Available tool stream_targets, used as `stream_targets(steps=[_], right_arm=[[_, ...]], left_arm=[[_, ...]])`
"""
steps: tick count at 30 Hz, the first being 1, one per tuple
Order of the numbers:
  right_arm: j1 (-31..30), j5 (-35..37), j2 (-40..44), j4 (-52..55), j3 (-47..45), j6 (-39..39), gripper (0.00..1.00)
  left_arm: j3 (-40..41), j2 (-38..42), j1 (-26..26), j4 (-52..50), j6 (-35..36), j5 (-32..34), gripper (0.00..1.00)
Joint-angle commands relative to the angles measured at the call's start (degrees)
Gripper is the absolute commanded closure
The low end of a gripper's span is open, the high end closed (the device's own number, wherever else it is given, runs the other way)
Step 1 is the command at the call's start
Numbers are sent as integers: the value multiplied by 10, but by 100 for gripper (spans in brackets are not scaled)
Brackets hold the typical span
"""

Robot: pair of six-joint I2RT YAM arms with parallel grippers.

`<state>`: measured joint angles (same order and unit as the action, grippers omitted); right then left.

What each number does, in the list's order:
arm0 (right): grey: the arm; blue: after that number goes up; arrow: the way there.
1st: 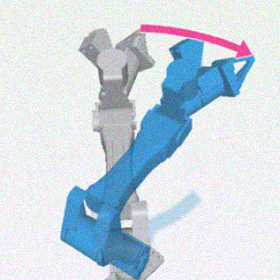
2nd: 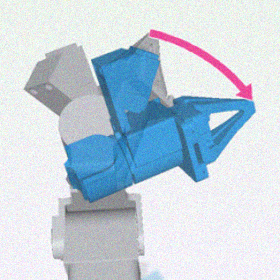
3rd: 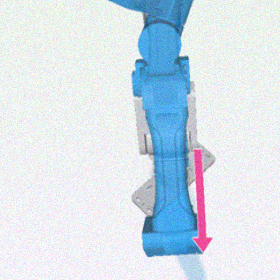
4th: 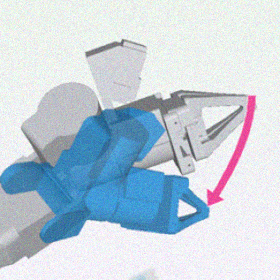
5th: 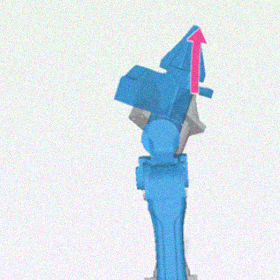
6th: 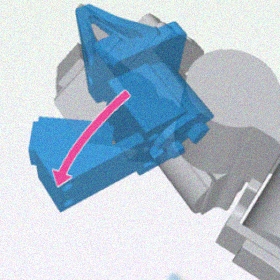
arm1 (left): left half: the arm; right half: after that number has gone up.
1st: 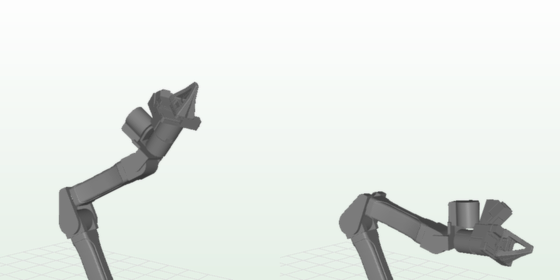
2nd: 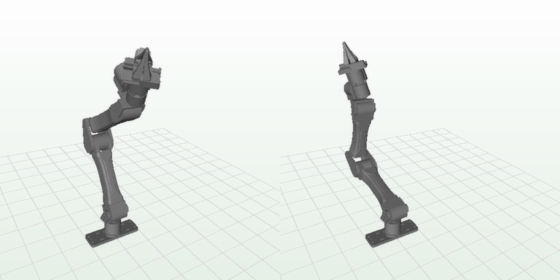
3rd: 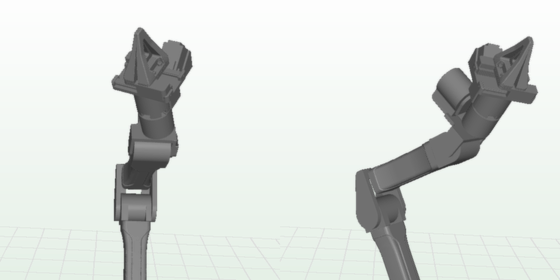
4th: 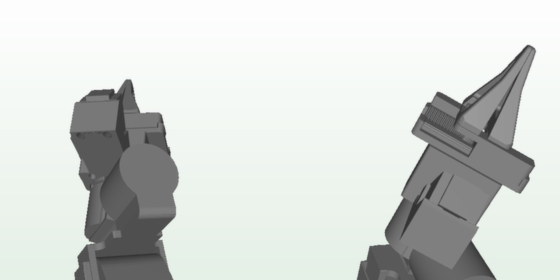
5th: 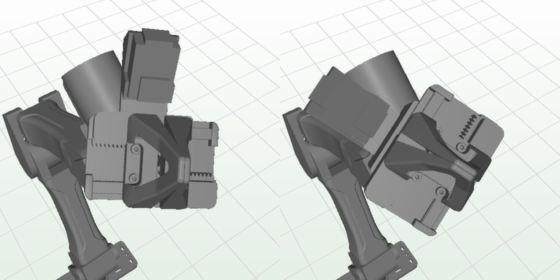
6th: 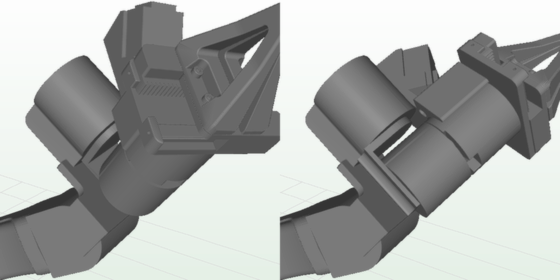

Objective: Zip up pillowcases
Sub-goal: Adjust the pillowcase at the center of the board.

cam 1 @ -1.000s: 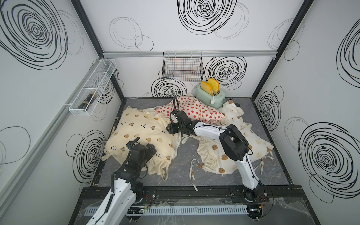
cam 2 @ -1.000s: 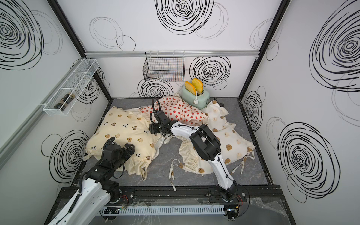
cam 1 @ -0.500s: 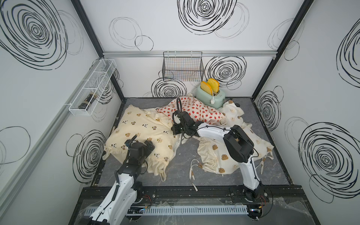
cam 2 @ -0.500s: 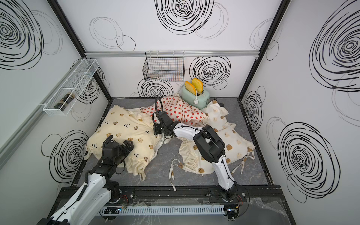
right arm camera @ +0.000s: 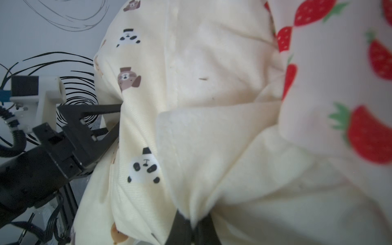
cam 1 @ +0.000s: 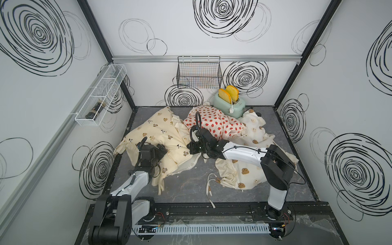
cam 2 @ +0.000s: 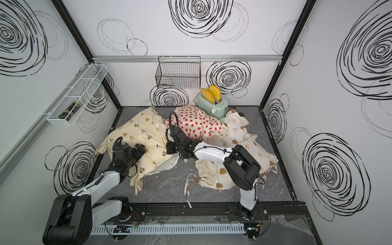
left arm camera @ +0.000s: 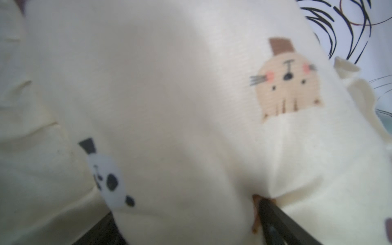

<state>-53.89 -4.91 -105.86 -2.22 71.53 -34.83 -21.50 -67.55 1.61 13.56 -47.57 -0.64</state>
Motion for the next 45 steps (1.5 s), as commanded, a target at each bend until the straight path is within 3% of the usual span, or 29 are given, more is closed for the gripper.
stream_targets(steps=[1, 5, 7, 12, 21, 23, 26, 34, 37, 41, 45], right_arm=[[-2, 0, -1, -22, -20, -39, 97], [13, -8, -6, 0, 5, -36, 86], [24, -24, -2, 12, 14, -32, 68], [49, -15, 40, 38, -8, -21, 41], [123, -24, 92, 38, -67, 3, 12], [140, -31, 79, 34, -68, 9, 9], [160, -21, 50, 29, -55, 23, 6], [221, 34, -34, 28, 2, 47, 6], [235, 24, -53, 34, 23, 49, 6], [230, 0, -17, 31, 9, 50, 4], [202, 25, 54, 36, -23, 61, 2]], left_arm=[[-43, -33, 13, 48, 33, -39, 1], [-37, -5, 19, -1, 39, -36, 4], [-25, 26, 23, -28, 39, -28, 4], [-46, 91, 37, -163, 45, 21, 4], [-40, 201, 38, -317, 48, 29, 4], [-35, 223, 33, -345, 40, 29, 4], [-33, 255, -14, -364, 0, 38, 3], [-51, 281, -104, -434, -73, 99, 4], [-51, 289, -142, -446, -102, 131, 4], [-53, 288, -176, -473, -135, 162, 4], [-46, 300, -197, -483, -162, 173, 4]])
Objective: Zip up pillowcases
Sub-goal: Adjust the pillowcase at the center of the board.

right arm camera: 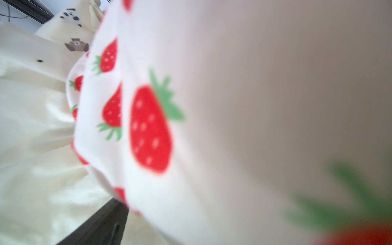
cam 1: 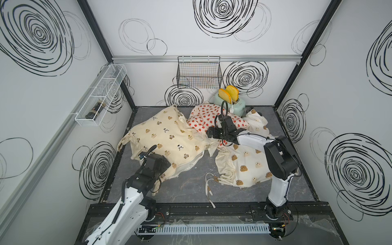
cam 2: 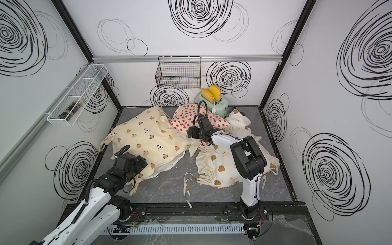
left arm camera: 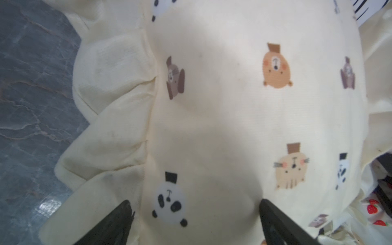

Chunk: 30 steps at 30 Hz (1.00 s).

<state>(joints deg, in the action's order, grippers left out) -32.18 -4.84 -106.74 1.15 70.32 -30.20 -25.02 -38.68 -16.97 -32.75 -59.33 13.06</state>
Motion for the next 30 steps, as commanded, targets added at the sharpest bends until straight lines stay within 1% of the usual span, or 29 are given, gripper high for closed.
stream_targets(steps=[1, 5, 7, 11, 14, 16, 17, 20, 24, 28, 30], right_arm=[[-23, 26, 75, 6, -18, 17, 3], [-48, 31, 123, 36, -35, 23, 3], [-58, 22, 142, 50, -46, 22, 3], [-97, 23, 180, 54, -89, 29, 2], [-113, 5, 187, 53, -114, 25, 2], [-124, 8, 179, 59, -117, 28, 0], [-127, 11, 172, 57, -117, 31, 2], [-130, -7, 146, 54, -99, 33, 15], [-145, 1, 104, 44, -65, 37, 19], [-137, 8, 59, 30, -26, 37, 21], [-134, 11, 39, 26, -5, 37, 21]], left_arm=[[-8, 15, -13, -17, -45, 38, 4], [-7, 23, -15, -22, -44, 43, 4], [-10, 27, -15, -22, -38, 39, 4], [-13, 40, -23, -24, -27, 36, 3], [-4, 48, -34, -21, -40, 8, 3], [0, 51, -54, -20, -60, -3, 1], [2, 52, -70, -16, -69, -3, 0], [12, 50, -126, 6, -103, 16, 2], [4, 12, -186, 26, -129, 45, 3], [13, -22, -208, 94, -142, 53, 4], [21, -42, -207, 125, -156, 56, 4]])
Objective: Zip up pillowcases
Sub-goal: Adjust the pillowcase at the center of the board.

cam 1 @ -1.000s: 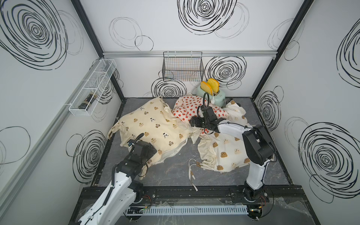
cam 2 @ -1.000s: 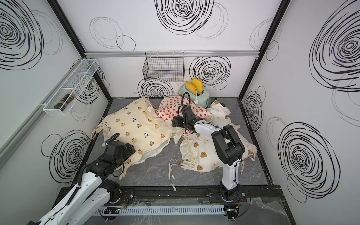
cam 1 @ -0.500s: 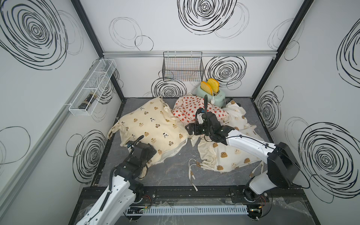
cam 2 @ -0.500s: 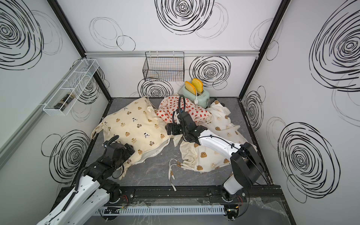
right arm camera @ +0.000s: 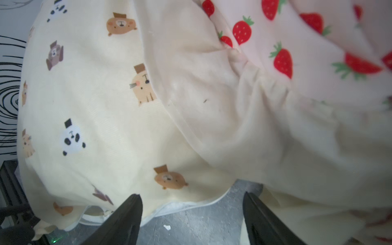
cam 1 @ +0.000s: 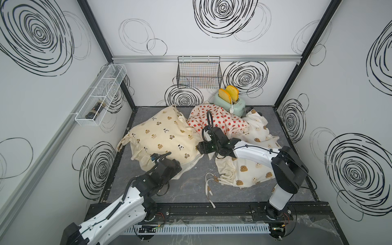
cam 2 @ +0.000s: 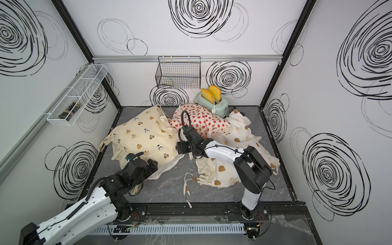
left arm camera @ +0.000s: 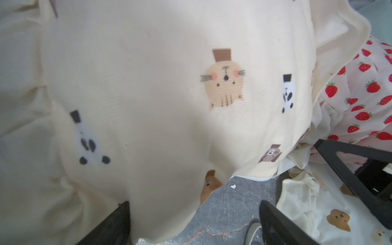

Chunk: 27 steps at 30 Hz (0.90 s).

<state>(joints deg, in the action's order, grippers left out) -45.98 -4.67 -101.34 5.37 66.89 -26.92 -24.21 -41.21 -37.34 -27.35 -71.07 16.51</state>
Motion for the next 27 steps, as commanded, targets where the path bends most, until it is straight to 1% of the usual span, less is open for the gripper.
stream_targets(steps=[1, 3, 4, 8, 11, 15, 17, 20, 22, 24, 25, 27], right_arm=[[5, 15, -25, -18, 38, 4, 22], [9, 24, -43, -22, 52, 4, 23], [14, 22, -54, -22, 60, 3, 23], [43, 18, -90, -19, 81, -7, 24], [67, 30, -110, -22, 91, -8, 24], [96, 53, -144, -7, 114, -4, 24], [112, 61, -155, 4, 125, -6, 24], [127, 56, -151, 6, 123, -10, 25], [124, 66, -140, 13, 120, -6, 24], [116, 60, -124, 18, 115, -2, 22], [109, 58, -112, 21, 109, 1, 20], [94, 64, -83, 25, 91, 5, 18]], left_arm=[[18, -27, -2, 96, -37, 24, 5], [22, -48, 5, 120, -38, 38, 5], [21, -62, 22, 129, -30, 35, 5], [25, -109, 106, 145, 5, 7, 8], [34, -133, 163, 163, 34, -6, 9], [39, -163, 229, 176, 73, -7, 9], [36, -174, 273, 170, 95, -8, 9], [34, -173, 331, 168, 126, -16, 10], [33, -163, 364, 169, 145, -17, 9], [28, -155, 398, 165, 165, -33, 10], [23, -150, 411, 164, 179, -42, 10], [12, -138, 417, 155, 199, -52, 9]])
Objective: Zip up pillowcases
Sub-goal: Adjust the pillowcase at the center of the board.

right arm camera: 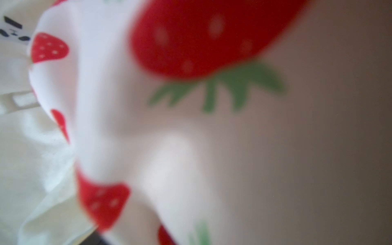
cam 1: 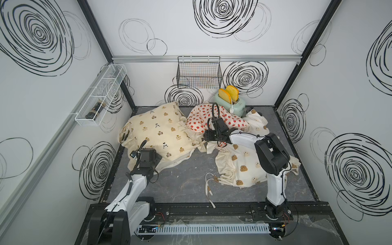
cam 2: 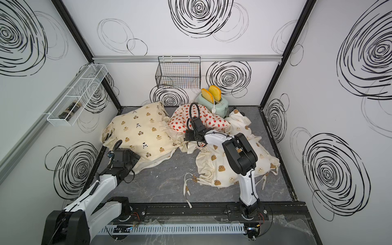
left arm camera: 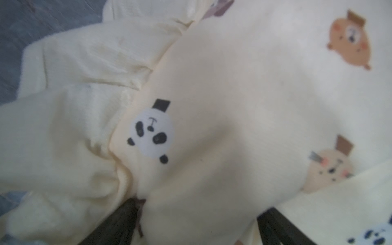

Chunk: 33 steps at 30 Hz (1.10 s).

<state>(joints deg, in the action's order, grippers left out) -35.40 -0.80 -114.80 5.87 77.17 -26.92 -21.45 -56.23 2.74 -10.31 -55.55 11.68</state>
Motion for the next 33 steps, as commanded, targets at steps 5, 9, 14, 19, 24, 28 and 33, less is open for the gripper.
stream_targets(steps=[5, 9, 14, 19, 24, 28, 33], right_arm=[[-40, 11, 115, 37, -42, 8, 9], [-65, -11, 135, 69, -40, 12, 4], [-98, -85, 101, 58, -25, 10, 13], [-97, -109, 45, 62, 34, 21, 17], [-88, -129, -11, 57, 81, 40, 21], [-79, -141, -37, 45, 103, 46, 25], [-73, -181, -84, 44, 127, 55, 27]], left_arm=[[-48, 61, 2, -59, 84, -32, 5], [-76, 111, -20, -126, 98, -1, 2], [-93, 154, -45, -151, 109, -1, 4], [-119, 126, -90, -167, 111, -4, 5], [-111, 108, -161, -124, 102, 18, 6], [-112, 64, -171, -100, 101, 12, 5], [-104, 19, -169, -46, 104, 6, 6]])
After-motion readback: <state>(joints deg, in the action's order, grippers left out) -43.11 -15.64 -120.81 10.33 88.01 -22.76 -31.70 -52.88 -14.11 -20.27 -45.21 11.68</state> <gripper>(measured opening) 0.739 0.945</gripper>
